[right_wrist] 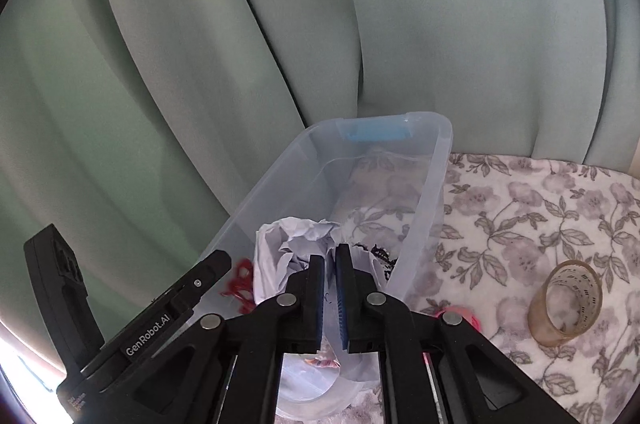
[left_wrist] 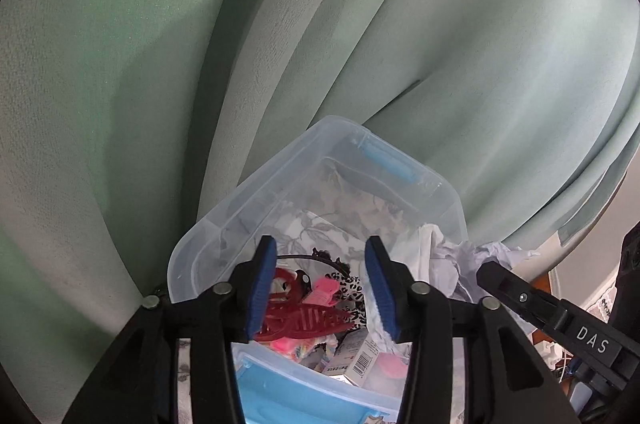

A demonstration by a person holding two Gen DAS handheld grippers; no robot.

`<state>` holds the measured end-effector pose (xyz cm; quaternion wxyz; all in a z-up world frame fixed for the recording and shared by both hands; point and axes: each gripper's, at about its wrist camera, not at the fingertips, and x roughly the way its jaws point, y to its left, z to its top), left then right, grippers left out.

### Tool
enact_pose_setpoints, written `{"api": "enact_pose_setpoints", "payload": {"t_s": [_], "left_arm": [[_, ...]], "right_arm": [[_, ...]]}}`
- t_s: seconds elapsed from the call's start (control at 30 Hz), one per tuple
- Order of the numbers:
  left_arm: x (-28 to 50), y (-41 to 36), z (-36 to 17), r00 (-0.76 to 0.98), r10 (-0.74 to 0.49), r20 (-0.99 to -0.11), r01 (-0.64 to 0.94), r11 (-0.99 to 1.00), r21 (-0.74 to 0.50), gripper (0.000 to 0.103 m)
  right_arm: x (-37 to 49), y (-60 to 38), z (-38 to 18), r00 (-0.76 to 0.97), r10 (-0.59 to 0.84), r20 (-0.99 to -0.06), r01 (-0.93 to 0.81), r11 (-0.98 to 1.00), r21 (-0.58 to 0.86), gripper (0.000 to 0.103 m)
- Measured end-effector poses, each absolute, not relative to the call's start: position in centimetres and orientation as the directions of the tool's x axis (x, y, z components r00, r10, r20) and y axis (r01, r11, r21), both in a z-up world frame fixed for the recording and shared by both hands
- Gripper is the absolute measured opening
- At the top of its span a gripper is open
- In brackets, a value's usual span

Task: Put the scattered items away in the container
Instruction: 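Carry the claw clip with left while right carries the paper over the container, then open both grippers to drop the clip and paper into the container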

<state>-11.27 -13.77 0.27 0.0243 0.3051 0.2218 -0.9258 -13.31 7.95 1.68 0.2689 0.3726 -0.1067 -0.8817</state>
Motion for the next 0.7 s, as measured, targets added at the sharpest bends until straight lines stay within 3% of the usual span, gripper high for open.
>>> {"api": "enact_pose_setpoints", "payload": {"t_s": [0.07, 0.13, 0.37, 0.57, 0.7], "left_arm": [[-11.3, -13.5, 0.1, -0.808, 0.094, -0.581, 0.178, -0.902, -0.393, 0.054], [-11.8, -13.4, -0.1, -0.804, 0.099, -0.586, 0.174, -0.903, -0.392, 0.055], [-11.1, -15.3, -0.6, -0.805, 0.1, -0.585, 0.183, -0.896, -0.405, 0.065], [-10.8, -15.5, -0.1, -0.813, 0.1, -0.574, 0.179, -0.895, -0.409, 0.066], [-10.2, -15.5, 0.6, -0.82, 0.1, -0.563, 0.172, -0.896, -0.41, 0.067]], "right_arm": [[-13.3, 7.8, 1.4, -0.574, -0.56, -0.598, 0.404, -0.829, 0.387, 0.03], [-13.6, 7.7, 1.1, -0.572, -0.567, -0.593, 0.41, -0.824, 0.392, 0.04], [-13.7, 7.8, 0.9, -0.57, -0.578, -0.585, 0.416, -0.816, 0.402, 0.049], [-13.0, 7.9, 2.0, -0.58, -0.602, -0.549, 0.443, -0.798, 0.408, 0.059], [-12.2, 8.0, 2.9, -0.591, -0.6, -0.54, 0.444, -0.8, 0.403, 0.059]]}}
